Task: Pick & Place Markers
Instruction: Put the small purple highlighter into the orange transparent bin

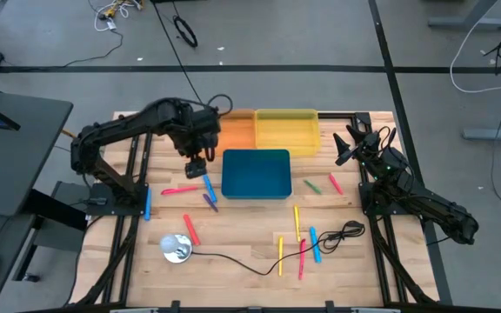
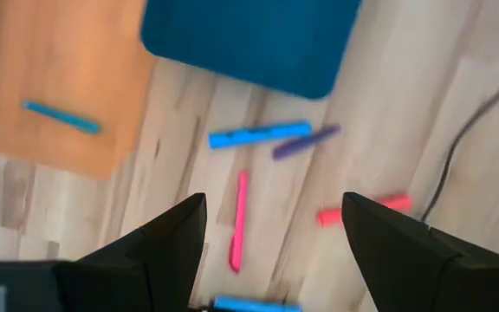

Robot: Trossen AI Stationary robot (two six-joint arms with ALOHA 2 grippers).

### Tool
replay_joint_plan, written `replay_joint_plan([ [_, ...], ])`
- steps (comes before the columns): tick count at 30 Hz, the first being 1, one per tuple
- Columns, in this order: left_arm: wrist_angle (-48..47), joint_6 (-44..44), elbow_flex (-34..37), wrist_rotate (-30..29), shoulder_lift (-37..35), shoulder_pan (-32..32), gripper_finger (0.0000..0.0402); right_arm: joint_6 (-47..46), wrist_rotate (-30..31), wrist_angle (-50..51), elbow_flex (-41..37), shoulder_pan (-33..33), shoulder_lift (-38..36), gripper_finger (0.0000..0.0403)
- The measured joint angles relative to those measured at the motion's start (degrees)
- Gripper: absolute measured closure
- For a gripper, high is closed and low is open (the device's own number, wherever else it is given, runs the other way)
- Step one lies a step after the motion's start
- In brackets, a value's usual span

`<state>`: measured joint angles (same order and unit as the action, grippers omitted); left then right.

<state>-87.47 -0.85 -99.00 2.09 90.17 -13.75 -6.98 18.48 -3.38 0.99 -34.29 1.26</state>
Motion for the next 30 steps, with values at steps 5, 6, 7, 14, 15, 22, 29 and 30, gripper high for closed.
replay_joint_plan([
  [5,-1.9,5.8,0.0,-0.1,0.0,2.9,0.0126,0.0,0.0,0.0,0.0,0.0,0.0,0.0089],
  [6,-2.2,7.3,0.0,0.0,0.0,3.4,0.0126,0.0,0.0,0.0,0.0,0.0,0.0,0.0089],
  [7,-2.5,9.3,0.0,0.3,0.0,3.9,0.0126,0.0,0.0,0.0,0.0,0.0,0.0,0.0089],
  [14,-2.5,20.6,0.0,3.1,0.0,7.6,0.0126,0.0,0.0,0.0,0.0,0.0,0.0,0.0089],
  [15,-2.5,22.4,0.0,3.0,0.0,8.0,0.0126,0.0,0.0,0.0,0.0,0.0,0.0,0.0089],
  [22,-2.5,37.2,0.0,-3.1,0.0,10.6,0.0126,0.0,0.0,0.0,0.0,0.0,0.0,0.0089],
  [29,-2.5,42.6,0.0,-7.5,0.0,11.2,0.0126,0.0,0.0,0.0,0.0,0.0,0.0,0.0089],
  [30,-2.6,42.7,0.0,-6.8,0.0,11.2,0.0126,0.0,0.0,0.0,0.0,0.0,0.0,0.0089],
])
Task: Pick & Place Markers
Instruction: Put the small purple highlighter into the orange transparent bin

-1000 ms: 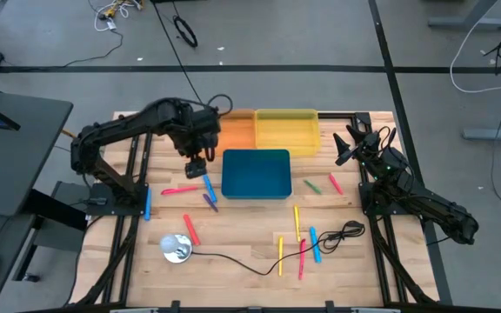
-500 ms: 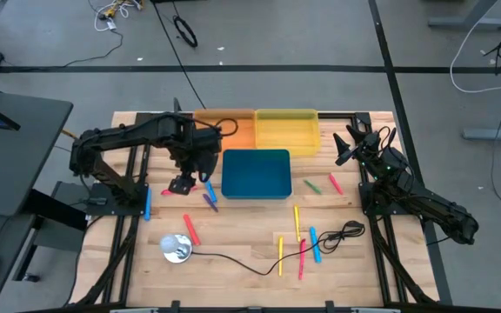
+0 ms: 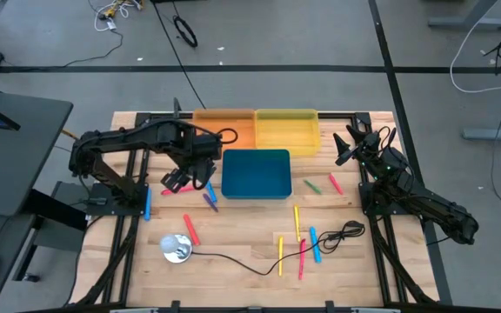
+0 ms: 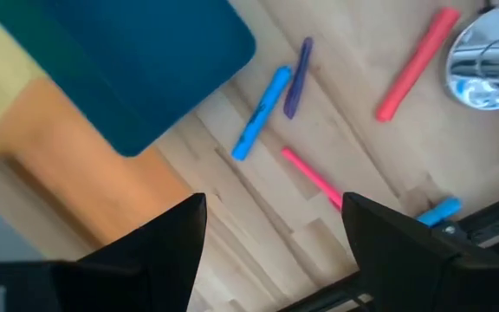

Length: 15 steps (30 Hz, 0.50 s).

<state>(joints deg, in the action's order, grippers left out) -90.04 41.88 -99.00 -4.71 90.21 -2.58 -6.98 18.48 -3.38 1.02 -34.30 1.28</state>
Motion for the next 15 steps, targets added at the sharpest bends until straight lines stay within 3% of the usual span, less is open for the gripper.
replay_joint_plan([
  [6,0.0,1.3,0.9,1.5,0.0,0.0,0.0126,0.0,0.0,0.0,0.0,0.0,0.0,0.0089],
  [15,3.5,1.9,11.1,1.6,0.0,0.3,0.0126,0.0,0.0,0.0,0.0,0.0,0.0,0.0089],
])
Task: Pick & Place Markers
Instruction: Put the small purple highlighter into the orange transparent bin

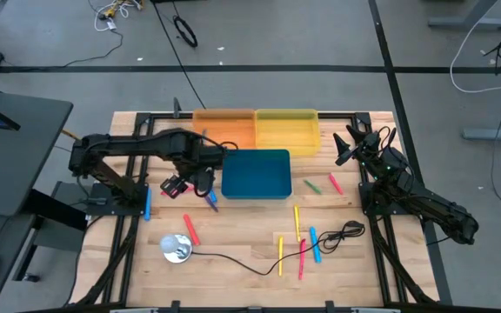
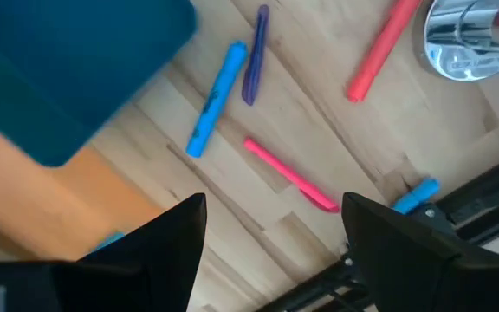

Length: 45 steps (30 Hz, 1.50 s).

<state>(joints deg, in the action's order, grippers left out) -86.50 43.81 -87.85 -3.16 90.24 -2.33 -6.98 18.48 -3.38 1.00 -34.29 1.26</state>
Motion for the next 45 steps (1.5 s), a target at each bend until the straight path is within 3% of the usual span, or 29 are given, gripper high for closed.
replay_joint_plan([
  [18,27.0,6.4,23.7,2.2,0.0,1.0,0.0126,0.0,0.0,0.0,0.0,0.0,0.0,0.0089],
  [24,33.2,8.2,27.9,7.5,0.0,1.0,0.0126,0.0,0.0,0.0,0.0,0.0,0.0,0.0089],
  [45,44.1,9.1,36.9,7.3,1.2,-0.2,0.0126,0.0,0.0,0.0,0.0,0.0,0.0,0.0089],
])
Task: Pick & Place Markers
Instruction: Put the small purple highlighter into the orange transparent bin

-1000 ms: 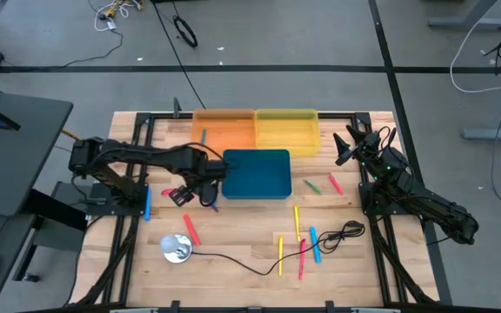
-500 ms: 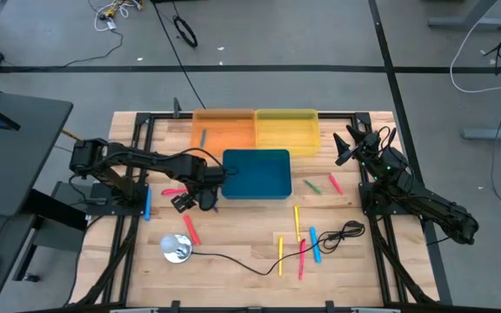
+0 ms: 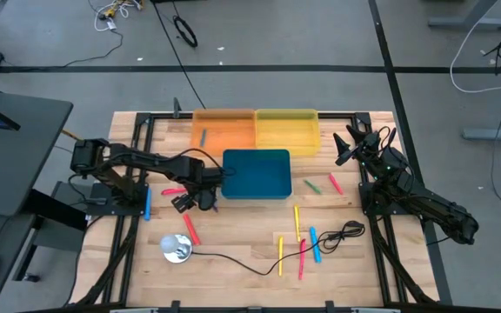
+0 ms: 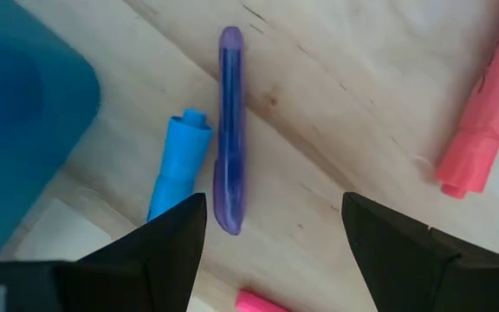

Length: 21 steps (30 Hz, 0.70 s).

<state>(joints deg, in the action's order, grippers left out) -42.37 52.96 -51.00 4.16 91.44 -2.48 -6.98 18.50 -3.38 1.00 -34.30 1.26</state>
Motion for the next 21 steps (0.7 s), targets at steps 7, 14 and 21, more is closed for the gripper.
replay_joint_plan([
  [7,1.6,0.2,0.0,0.0,3.3,-0.7,0.0126,0.0,0.0,0.0,0.0,0.0,0.0,0.0089],
  [14,0.6,0.2,0.0,4.8,3.9,-0.7,0.0126,0.0,0.0,0.0,0.0,0.0,0.0,0.0089],
  [21,0.6,-2.7,0.0,6.6,3.9,-0.7,0.0126,0.0,0.0,0.0,0.0,0.0,0.0,0.0089],
])
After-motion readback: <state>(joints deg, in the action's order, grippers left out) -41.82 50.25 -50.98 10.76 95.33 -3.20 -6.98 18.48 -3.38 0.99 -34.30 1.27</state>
